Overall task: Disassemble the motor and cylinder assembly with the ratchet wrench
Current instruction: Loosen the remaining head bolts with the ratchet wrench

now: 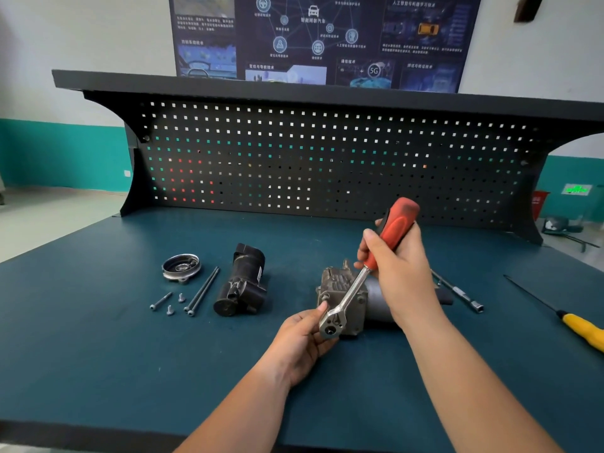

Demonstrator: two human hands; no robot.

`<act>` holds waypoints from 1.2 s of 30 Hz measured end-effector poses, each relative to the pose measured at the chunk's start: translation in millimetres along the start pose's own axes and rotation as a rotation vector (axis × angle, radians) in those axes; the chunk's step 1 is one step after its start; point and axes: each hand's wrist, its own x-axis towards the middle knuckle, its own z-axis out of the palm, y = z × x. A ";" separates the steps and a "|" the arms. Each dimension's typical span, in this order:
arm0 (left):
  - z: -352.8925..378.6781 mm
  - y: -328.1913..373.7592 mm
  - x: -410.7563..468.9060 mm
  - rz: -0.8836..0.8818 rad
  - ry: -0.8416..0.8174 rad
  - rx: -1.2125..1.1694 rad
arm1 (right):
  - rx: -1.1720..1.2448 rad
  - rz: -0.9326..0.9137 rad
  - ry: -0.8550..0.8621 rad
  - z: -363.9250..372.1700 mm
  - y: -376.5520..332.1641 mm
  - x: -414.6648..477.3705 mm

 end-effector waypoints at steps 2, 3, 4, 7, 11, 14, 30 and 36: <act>0.5 0.0 -0.6 0.016 -0.002 0.004 | 0.021 0.005 0.013 -1.7 0.1 -0.1; 0.6 -0.2 -1.2 0.025 -0.001 0.012 | 0.050 0.011 0.033 -3.2 1.4 -1.0; 0.9 -0.7 -1.7 0.032 0.000 0.021 | 0.090 0.022 0.063 -5.0 3.5 -2.2; 1.1 -1.8 -3.6 0.045 0.013 0.034 | 0.283 0.107 0.226 -14.5 13.8 -7.0; 2.5 -2.2 -3.3 0.044 0.019 0.031 | 0.703 0.358 0.521 -38.2 40.4 -19.6; 4.1 -2.1 -2.1 0.040 0.033 0.041 | 0.908 0.568 0.677 -45.2 63.6 -44.3; 2.9 1.1 -5.1 -0.020 0.025 0.056 | 0.293 -0.076 0.406 -10.7 28.2 -39.4; 2.6 0.1 -5.2 -0.006 -0.027 0.075 | -0.367 -0.231 -0.120 42.1 -6.5 -13.3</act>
